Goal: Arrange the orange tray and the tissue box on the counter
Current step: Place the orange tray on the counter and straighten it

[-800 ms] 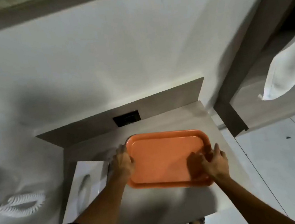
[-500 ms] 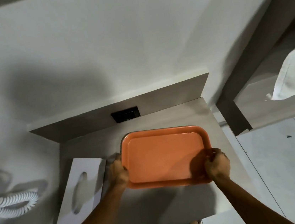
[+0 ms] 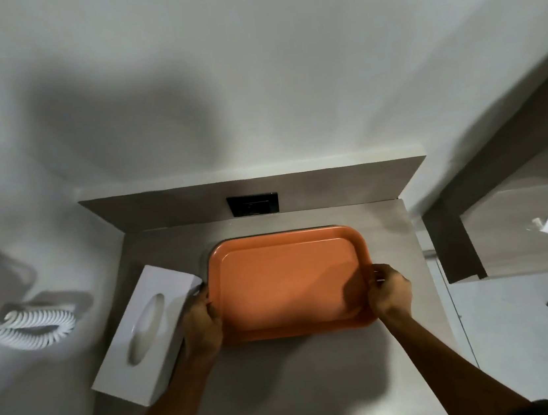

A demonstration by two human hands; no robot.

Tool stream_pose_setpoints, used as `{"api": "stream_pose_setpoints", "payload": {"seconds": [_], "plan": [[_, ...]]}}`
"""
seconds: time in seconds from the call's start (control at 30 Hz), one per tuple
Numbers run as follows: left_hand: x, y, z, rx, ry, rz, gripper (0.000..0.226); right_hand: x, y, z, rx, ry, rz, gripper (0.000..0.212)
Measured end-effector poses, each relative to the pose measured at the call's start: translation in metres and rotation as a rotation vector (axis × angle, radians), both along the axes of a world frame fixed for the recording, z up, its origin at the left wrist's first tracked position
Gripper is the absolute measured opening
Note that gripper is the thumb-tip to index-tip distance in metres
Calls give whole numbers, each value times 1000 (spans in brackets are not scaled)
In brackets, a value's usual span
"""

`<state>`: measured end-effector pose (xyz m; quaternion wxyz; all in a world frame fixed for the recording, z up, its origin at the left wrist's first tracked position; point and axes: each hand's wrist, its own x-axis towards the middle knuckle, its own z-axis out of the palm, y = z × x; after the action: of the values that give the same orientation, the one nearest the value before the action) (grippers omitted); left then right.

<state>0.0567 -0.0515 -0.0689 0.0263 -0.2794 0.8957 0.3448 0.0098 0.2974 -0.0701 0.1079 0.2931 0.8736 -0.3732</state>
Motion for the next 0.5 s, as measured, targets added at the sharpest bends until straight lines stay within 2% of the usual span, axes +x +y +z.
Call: {"api": "stream_pose_setpoints", "payload": {"seconds": [0.13,0.2,0.3,0.4,0.5], "plan": [[13,6,0,-21,2,-89,48,12,9,-1,-8,28,41,38],[31,13,0,-108,70,-188,56,26,8,0,57,76,151,51],[64,23,-10,-282,189,-462,71,64,-2,-8,252,241,489,66],[93,31,-33,-290,105,-698,78,103,-10,-30,264,377,939,76],[114,34,-56,-374,66,-852,78,139,-9,-60,358,355,1144,81]]}}
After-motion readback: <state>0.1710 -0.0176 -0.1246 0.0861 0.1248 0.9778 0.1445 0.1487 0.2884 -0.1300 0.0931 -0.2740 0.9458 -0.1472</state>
